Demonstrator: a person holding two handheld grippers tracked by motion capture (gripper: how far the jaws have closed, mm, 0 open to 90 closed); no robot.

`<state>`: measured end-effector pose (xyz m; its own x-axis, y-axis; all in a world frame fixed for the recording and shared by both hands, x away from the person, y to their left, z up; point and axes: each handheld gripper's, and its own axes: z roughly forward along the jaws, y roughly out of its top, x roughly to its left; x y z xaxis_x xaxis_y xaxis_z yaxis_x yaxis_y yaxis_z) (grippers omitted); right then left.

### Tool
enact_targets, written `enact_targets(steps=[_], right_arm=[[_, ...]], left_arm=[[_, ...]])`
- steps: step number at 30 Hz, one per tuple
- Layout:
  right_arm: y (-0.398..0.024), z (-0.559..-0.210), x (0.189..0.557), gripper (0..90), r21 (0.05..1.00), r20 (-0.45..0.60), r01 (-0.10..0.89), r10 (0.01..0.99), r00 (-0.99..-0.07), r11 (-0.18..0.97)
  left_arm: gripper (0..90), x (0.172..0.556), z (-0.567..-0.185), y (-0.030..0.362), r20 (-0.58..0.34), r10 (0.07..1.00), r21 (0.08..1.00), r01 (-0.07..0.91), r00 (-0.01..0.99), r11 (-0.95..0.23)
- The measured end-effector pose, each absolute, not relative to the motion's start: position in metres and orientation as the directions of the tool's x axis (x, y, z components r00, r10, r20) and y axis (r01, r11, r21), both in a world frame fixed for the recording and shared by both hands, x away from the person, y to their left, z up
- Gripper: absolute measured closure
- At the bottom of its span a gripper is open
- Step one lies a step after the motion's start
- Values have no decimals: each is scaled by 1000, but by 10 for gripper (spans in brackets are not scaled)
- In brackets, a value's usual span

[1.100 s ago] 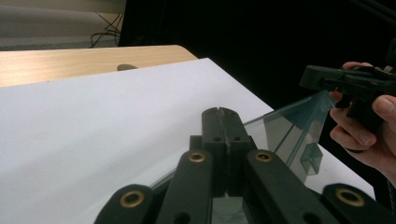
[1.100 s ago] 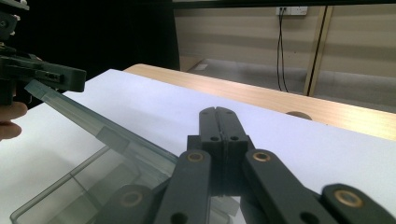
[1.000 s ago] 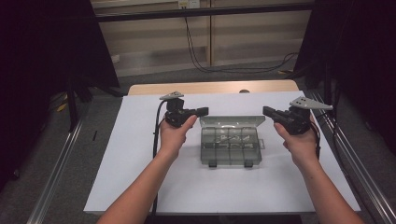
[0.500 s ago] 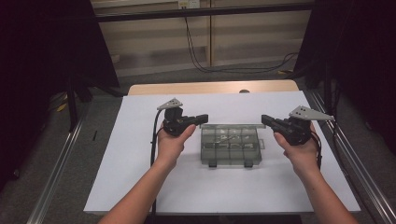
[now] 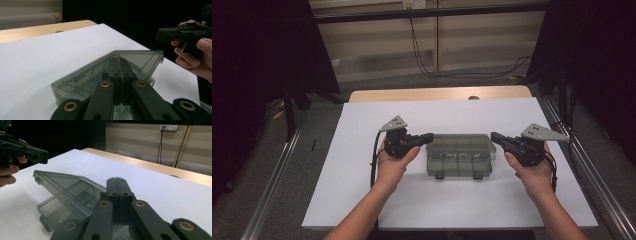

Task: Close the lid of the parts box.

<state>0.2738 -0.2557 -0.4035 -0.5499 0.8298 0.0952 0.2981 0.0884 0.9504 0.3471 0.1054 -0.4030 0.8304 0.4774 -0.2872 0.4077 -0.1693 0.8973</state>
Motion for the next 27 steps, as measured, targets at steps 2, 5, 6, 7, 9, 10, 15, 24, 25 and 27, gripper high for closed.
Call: enact_targets(steps=[2, 5, 6, 7, 9, 10, 15, 24, 25, 27], right_arm=[[-255, -405, 271, 900, 949, 92, 299, 828, -553, 95], [-254, -407, 266, 900, 950, 87, 296, 830, -551, 97], [-254, -408, 264, 900, 951, 89, 295, 830, -551, 95], [-254, -409, 263, 900, 950, 90, 297, 828, -553, 96], [-254, -411, 261, 900, 949, 88, 299, 829, -552, 99], [-253, -412, 260, 900, 948, 88, 301, 830, -551, 99], [-253, -418, 254, 900, 944, 88, 311, 831, -550, 106], [-252, -430, 247, 900, 939, 78, 322, 836, -543, 121], [-252, -431, 247, 900, 939, 77, 321, 836, -544, 122], [-252, -433, 246, 900, 938, 80, 324, 837, -541, 120]], left_arm=[[900, 343, -404, 105, -266, 484, 900, 394, 834, -184], [900, 338, -406, 104, -253, 482, 903, 384, 838, -192], [900, 336, -407, 104, -247, 485, 902, 382, 839, -201], [900, 335, -408, 104, -240, 484, 904, 375, 841, -204], [900, 331, -410, 104, -231, 488, 903, 372, 842, -213], [900, 329, -412, 104, -231, 487, 904, 371, 842, -213], [900, 322, -419, 106, -213, 498, 902, 365, 840, -230], [900, 315, -431, 110, -196, 520, 908, 354, 831, -223], [900, 314, -432, 110, -198, 525, 908, 357, 828, -221], [900, 313, -434, 111, -189, 529, 910, 350, 827, -223]])
